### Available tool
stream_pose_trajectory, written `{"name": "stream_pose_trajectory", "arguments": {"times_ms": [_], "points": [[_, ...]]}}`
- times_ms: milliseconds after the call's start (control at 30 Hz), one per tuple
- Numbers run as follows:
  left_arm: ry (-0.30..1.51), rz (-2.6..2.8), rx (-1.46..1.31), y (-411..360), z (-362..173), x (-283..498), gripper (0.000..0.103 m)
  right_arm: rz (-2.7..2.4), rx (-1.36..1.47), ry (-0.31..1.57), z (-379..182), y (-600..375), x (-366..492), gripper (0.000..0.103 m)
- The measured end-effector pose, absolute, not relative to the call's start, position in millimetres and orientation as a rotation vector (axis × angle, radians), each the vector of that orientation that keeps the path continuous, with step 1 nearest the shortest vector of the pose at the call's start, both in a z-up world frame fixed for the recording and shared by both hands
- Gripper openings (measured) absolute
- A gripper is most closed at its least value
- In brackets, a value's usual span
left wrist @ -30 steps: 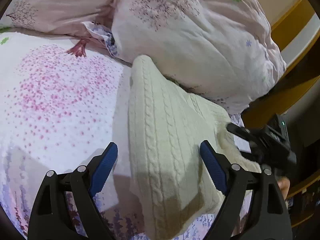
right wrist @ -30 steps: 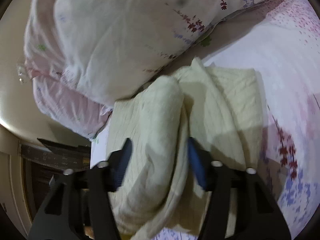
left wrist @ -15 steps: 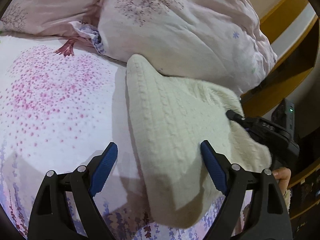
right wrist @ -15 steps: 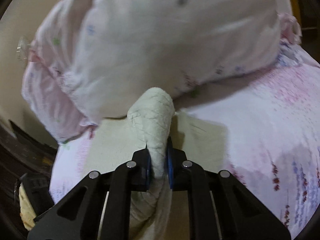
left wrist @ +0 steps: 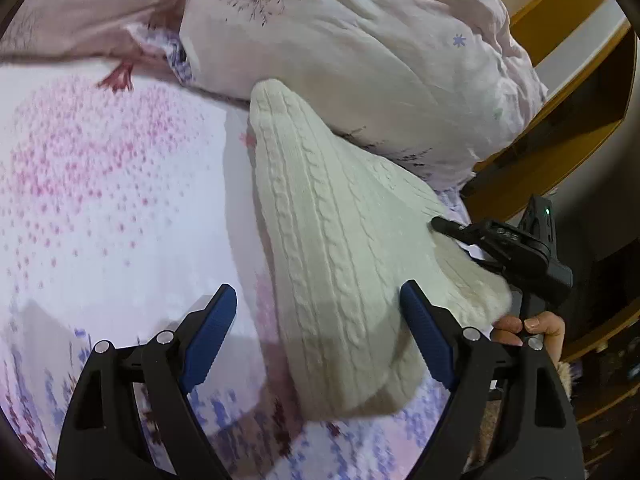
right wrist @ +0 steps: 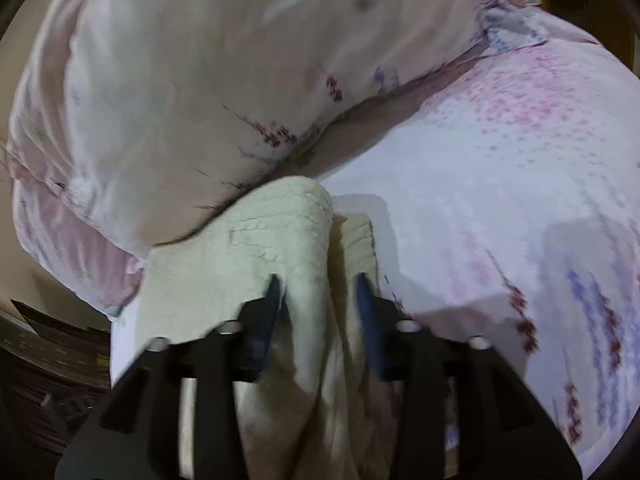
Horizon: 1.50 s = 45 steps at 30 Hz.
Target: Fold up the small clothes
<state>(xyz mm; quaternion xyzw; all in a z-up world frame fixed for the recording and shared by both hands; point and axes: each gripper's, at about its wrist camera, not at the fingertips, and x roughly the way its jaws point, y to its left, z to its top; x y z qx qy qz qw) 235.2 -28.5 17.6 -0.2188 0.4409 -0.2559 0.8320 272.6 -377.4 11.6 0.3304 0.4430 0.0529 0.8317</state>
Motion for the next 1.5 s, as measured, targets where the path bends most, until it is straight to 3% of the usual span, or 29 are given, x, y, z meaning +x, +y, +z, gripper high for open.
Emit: {"name": "stream_pose_trajectory", "arguments": {"times_ms": [33, 300, 333, 367, 400, 433, 533, 633, 833, 967, 1033, 1167, 1500], "points": [[0.949, -0.559, -0.491, -27, 16, 233, 0.084, 0.130, 0.715, 0.930, 15, -379, 267, 0.058], [0.982, -0.572, -0.531, -28, 11, 213, 0.077, 0.245, 0.671, 0.956, 32, -366, 221, 0.060], [0.980, -0.568, -0.530, -29, 11, 211, 0.073, 0.244, 0.659, 0.965, 31, -364, 218, 0.055], [0.978, -0.568, -0.529, -28, 10, 209, 0.071, 0.241, 0.640, 0.980, 28, -361, 215, 0.039], [0.980, -0.569, -0.528, -28, 9, 208, 0.064, 0.239, 0.621, 0.991, 26, -359, 212, 0.024], [0.983, -0.577, -0.525, -30, 9, 207, 0.052, 0.239, 0.613, 0.998, 24, -361, 209, 0.017], [0.974, -0.567, -0.467, -34, 10, 202, 0.043, 0.258, 0.592, 0.915, 37, -364, 192, 0.015], [0.976, -0.568, -0.468, -31, 8, 202, 0.040, 0.239, 0.565, 0.876, 41, -367, 179, 0.014], [0.980, -0.560, -0.419, -38, 2, 200, 0.044, 0.171, 0.620, 0.967, 1, -384, 180, 0.015], [1.003, -0.575, -0.471, -31, 6, 204, 0.055, 0.183, 0.654, 0.963, 13, -392, 182, 0.051], [0.987, -0.561, -0.507, -22, 12, 209, 0.071, 0.199, 0.705, 0.922, 22, -401, 187, 0.057], [0.995, -0.524, -0.554, -16, 16, 233, 0.079, 0.188, 0.747, 0.908, 29, -408, 221, 0.058], [1.040, -0.491, -0.538, -39, 15, 298, 0.083, 0.170, 0.735, 0.994, 12, -396, 295, 0.054]]}}
